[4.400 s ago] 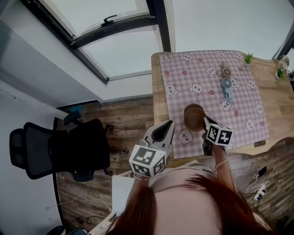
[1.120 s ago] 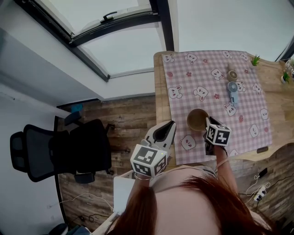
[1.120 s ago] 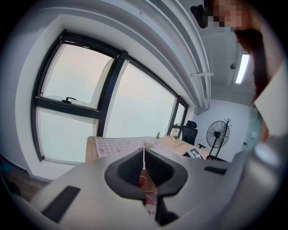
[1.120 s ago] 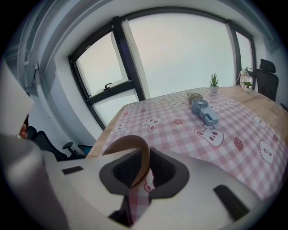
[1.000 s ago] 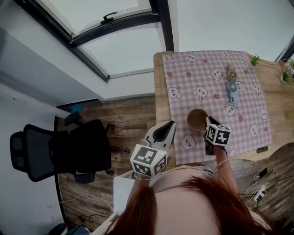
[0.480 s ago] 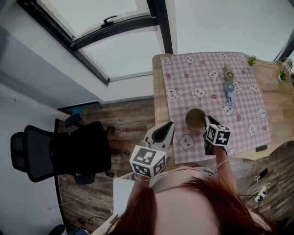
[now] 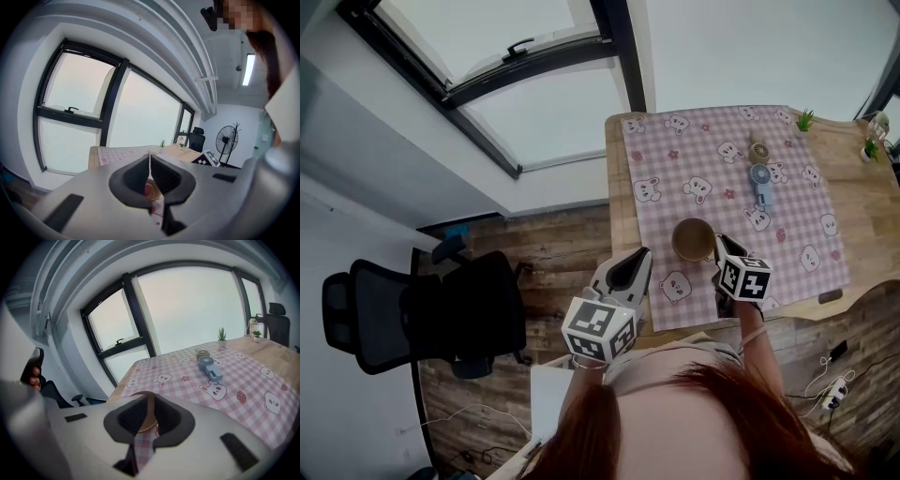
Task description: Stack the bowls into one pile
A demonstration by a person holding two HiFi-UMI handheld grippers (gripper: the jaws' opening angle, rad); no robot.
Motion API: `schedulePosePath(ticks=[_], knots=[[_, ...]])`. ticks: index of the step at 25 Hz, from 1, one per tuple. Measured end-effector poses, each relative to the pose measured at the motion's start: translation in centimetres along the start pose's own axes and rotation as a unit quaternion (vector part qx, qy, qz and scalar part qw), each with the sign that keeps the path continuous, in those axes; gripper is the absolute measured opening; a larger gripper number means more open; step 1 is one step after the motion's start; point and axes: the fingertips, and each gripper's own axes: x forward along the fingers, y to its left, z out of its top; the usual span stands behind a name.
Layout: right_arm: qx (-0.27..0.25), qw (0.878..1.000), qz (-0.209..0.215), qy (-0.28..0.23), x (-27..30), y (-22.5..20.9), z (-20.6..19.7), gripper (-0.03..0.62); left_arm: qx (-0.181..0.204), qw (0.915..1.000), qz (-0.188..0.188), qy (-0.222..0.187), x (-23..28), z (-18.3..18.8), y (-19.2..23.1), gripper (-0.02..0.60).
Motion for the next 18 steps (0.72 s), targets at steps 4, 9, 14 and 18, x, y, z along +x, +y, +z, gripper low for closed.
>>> schedulePosePath(ticks=[4, 9, 14, 18], knots=[[-0.007, 1.0, 0.009, -0.01, -1.3, 0.3, 0.4, 0.037, 0.003, 1.0, -0.001, -0.002, -0.3, 0.0, -0.7, 0.012], [-0.022, 0.999, 0.021, -0.022, -2.8, 0.6, 0.6, 0.034, 0.009, 1.0, -0.001, -0.003, -0.5, -0.2, -1.7, 0.012], [-0.037, 0.998, 0.031, -0.032, -4.5, 0.9, 1.0, 0.029, 0.015, 0.9999, 0.001, -0.008, -0.7, 0.0, -2.8, 0.012], [-0.043, 0.997, 0.045, -0.043, -5.8, 1.0, 1.5, 0.018, 0.021, 0.9997, 0.002, -0.009, -0.6, -0.1, -3.8, 0.012]])
